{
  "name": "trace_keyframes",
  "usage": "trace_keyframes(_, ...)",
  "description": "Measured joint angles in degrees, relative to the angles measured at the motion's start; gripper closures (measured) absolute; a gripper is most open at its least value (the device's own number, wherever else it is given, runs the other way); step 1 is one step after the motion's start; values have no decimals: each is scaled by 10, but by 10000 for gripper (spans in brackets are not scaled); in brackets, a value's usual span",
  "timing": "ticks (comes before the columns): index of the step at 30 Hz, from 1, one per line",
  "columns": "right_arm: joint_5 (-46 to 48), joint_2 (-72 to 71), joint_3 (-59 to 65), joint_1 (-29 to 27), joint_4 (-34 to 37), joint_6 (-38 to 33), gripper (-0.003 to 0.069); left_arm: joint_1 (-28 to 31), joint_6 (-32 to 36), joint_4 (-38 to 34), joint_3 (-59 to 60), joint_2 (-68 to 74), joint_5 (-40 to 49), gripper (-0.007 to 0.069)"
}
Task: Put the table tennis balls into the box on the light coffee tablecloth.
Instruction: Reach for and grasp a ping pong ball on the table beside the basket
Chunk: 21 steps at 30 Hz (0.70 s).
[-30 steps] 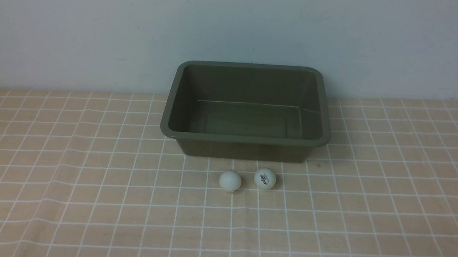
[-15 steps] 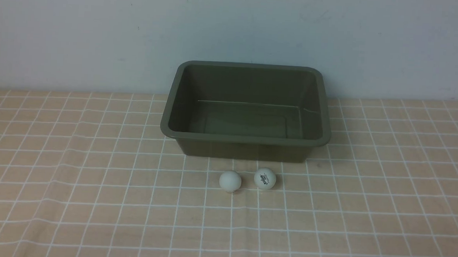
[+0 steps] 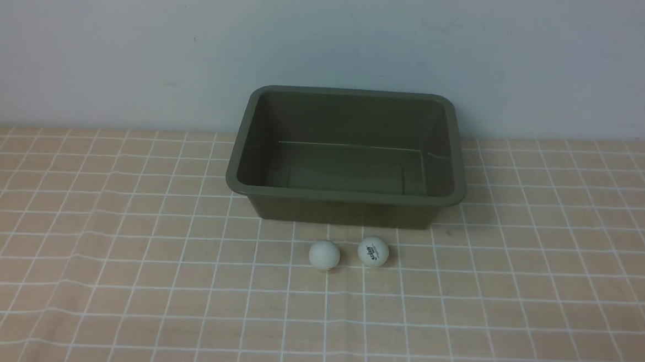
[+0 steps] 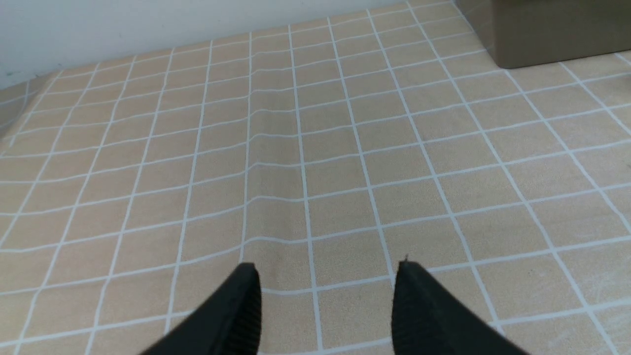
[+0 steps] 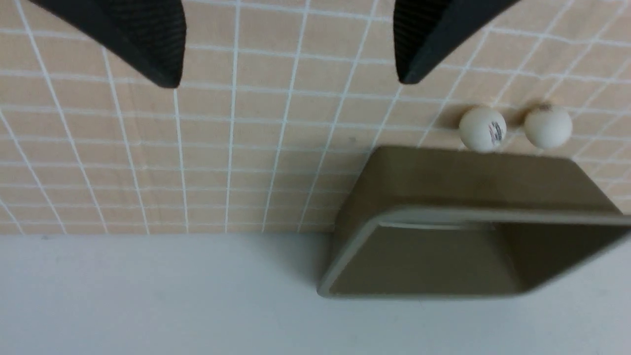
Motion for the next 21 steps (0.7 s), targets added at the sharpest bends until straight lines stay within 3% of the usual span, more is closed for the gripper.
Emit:
trace_keyframes(10, 120, 0, -180, 0, -17, 0, 147, 0, 0, 0, 0, 0, 0, 327)
trace_keyframes(21, 124, 0, -188, 0, -7, 1, 147, 0, 0, 0, 0, 0, 0, 327)
